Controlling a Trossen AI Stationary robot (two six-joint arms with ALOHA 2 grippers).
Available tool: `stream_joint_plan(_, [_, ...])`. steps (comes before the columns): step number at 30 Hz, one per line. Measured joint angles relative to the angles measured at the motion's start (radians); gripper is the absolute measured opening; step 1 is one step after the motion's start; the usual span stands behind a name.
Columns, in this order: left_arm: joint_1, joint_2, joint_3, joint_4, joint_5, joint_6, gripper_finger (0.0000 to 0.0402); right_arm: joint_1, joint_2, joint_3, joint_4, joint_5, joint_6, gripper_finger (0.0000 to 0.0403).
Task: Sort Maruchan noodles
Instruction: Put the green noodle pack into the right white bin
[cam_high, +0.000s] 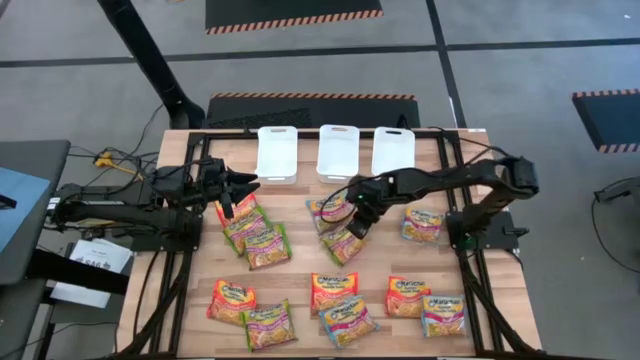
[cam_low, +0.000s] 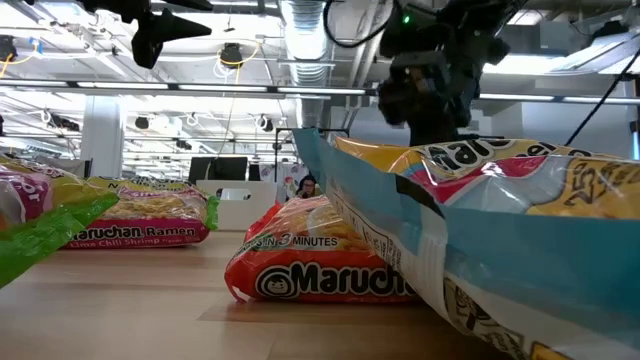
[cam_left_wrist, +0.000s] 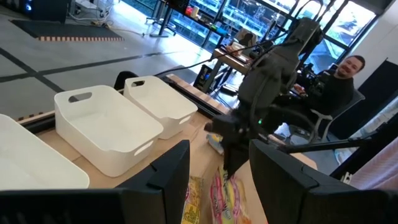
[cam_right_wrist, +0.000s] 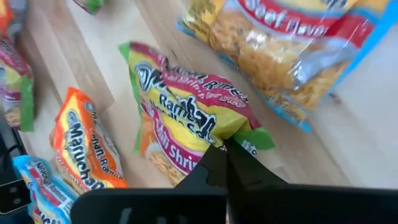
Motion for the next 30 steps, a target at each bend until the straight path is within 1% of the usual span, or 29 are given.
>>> stream_joint_plan(13, [0.0, 0.0, 0.0, 0.001, 0.0, 0.0, 0.0153, -0.003, -0.169, 0.0, -0.08, 0.118, -0.051, 0.0004])
stream_joint_plan(17, [0.0, 0.0, 0.0, 0.001, 0.0, 0.0, 0.0153, -0.004, -0.23, 0.001, -0.08, 0.151, -0.057, 0.0004])
stream_joint_plan(21, [0.0, 0.0, 0.0, 0.001, 0.0, -0.003, 0.0153, -0.022, -0.293, 0.001, -0.1, 0.177, -0.059, 0.0004])
stream_joint_plan(30, [0.0, 0.0, 0.0, 0.006, 0.0, -0.005, 0.0153, -0.098, -0.442, 0.002, -0.16, 0.294, -0.077, 0.0003])
